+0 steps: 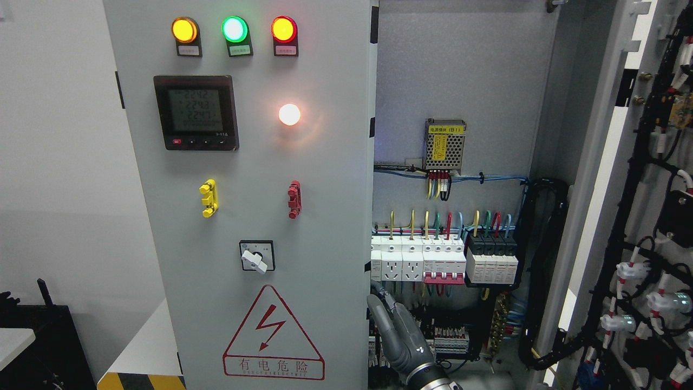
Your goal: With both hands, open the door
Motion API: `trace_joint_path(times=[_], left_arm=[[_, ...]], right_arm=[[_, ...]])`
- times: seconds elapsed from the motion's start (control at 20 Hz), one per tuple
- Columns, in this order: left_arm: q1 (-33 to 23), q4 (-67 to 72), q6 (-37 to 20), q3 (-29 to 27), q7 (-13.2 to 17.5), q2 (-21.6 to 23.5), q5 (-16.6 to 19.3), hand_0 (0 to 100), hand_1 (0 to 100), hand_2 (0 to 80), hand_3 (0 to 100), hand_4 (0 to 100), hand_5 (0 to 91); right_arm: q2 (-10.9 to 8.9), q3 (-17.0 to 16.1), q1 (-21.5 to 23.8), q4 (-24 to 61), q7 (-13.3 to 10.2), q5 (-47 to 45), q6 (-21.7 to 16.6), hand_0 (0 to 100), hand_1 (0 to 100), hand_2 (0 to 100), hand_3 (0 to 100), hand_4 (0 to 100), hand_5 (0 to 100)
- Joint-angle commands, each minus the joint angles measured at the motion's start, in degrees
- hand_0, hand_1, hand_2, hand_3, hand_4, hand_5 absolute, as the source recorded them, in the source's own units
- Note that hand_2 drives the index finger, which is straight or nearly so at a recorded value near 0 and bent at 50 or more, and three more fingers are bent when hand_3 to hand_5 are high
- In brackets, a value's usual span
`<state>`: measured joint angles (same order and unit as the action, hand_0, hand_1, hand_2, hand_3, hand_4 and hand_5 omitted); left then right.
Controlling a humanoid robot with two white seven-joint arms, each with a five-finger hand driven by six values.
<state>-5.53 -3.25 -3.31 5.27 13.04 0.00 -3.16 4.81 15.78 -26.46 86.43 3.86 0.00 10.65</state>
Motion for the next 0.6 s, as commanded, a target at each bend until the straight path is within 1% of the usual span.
trace_joint_path(times=[0.0,0.3,0.55], left_arm=[[0.0,0.0,-0.03,0.0,-0.03,-1.49,0.0,12,39,0.0,0,0,0.0],[0.0,0.0,-0.03,0.0,-0.03,-1.49,0.0,12,39,0.0,0,0,0.0],[0.0,0.0,-0.03,0.0,-0.03,-1.49,0.0,12,39,0.0,0,0,0.0]], right_arm=[[-0.06,0.04,0.01,0.06,0.1,-2.11,-0.02,50,0,3,28,24,23],[-0.15,0.13,-0.08,0.06,0.1,-3.52,-0.02,50,0,8,32,28,27],[-0.41,0.13,-0.08,0.06,0.18,-3.6,-0.02,50,0,13,37,35,33]])
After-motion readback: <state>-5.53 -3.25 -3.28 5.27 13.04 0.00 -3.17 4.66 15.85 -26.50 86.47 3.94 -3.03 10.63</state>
